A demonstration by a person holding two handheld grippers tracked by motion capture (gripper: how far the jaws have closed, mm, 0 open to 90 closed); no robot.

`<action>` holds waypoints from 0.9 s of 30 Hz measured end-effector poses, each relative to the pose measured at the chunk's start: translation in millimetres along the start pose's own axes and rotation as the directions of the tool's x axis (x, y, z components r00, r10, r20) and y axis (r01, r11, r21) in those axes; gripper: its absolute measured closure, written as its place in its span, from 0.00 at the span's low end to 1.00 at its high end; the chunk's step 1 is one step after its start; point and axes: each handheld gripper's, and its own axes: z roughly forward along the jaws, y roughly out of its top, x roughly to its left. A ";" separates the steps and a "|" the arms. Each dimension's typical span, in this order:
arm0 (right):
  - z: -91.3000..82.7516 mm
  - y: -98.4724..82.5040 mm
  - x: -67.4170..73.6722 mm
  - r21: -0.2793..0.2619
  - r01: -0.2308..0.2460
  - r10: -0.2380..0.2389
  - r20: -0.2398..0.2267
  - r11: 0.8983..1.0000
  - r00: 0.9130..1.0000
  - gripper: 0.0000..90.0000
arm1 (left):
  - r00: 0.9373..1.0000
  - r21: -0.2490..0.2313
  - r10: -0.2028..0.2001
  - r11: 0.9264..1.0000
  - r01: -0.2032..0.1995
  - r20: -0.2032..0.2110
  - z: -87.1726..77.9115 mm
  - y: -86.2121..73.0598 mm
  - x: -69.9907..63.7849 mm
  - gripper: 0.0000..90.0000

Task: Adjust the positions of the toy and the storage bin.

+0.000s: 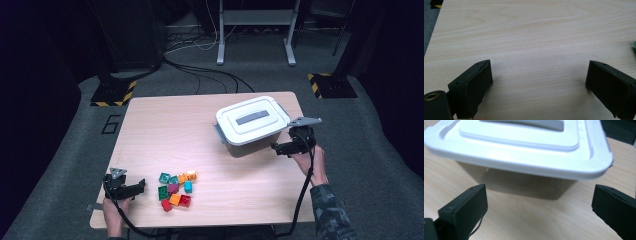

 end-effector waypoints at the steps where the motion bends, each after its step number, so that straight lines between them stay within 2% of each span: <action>1: 0.0 0.0 0.0 0.000 0.000 0.000 0.000 1.000 1.000 0.00 | 1.000 0.000 0.000 1.000 0.000 0.000 0.0 0.0 0.0 0.07; 4: 4.5 10.2 -7.0 -0.004 0.000 0.000 0.012 1.000 1.000 0.00 | 1.000 0.000 0.000 1.000 0.000 0.000 0.0 0.0 0.0 0.07; 8: 13.5 25.4 -20.9 0.001 -0.028 0.028 0.031 1.000 0.999 0.00 | 1.000 0.000 0.000 1.000 0.000 0.000 0.0 0.0 0.0 0.07; 12: 22.5 33.3 -30.9 0.010 -0.055 0.054 0.038 0.998 0.998 0.01 | 1.000 0.000 0.000 1.000 0.000 0.000 0.0 0.0 0.0 0.07; 17: 31.9 38.3 -38.7 0.013 -0.056 0.056 0.043 0.998 0.998 0.04 | 1.000 0.000 0.000 1.000 0.000 0.000 0.0 0.0 0.0 0.07; 18: 37.1 40.6 -40.3 0.028 -0.078 0.076 0.040 0.997 0.996 0.05 | 1.000 0.000 0.000 1.000 0.000 0.001 0.0 0.0 0.0 0.07; 19: 39.6 41.0 -43.3 0.031 -0.054 0.052 0.038 0.998 0.998 0.05 | 1.000 -0.001 0.000 1.000 0.000 0.001 0.0 0.0 0.0 0.07; 20: 41.6 41.8 -43.1 0.036 -0.073 0.072 0.040 0.997 0.997 0.06 | 1.000 0.000 0.001 1.000 -0.001 0.001 0.0 0.0 0.1 0.07; 21: 41.6 41.8 -43.1 0.036 -0.073 0.072 0.040 0.997 0.997 0.06 | 1.000 0.000 0.001 1.000 -0.001 0.001 0.0 0.0 0.1 0.07; 22: 44.2 41.9 -45.9 0.044 -0.084 0.083 0.024 0.995 0.996 0.09 | 1.000 0.000 0.000 1.000 0.000 0.002 0.1 0.0 0.0 0.07; 23: 44.2 41.9 -45.9 0.044 -0.084 0.083 0.024 0.995 0.996 0.09 | 1.000 -0.001 0.001 1.000 -0.001 0.003 0.2 0.1 0.0 0.07; 24: 45.9 40.7 -49.9 0.044 -0.094 0.094 -0.003 0.995 0.996 0.14 | 1.000 -0.003 0.003 1.000 -0.003 0.005 0.5 0.2 -0.1 0.07; 27: 46.8 39.6 -52.4 0.030 -0.113 0.113 -0.013 0.993 0.993 0.16 | 1.000 -0.003 0.004 1.000 -0.004 0.006 0.6 0.3 -0.2 0.07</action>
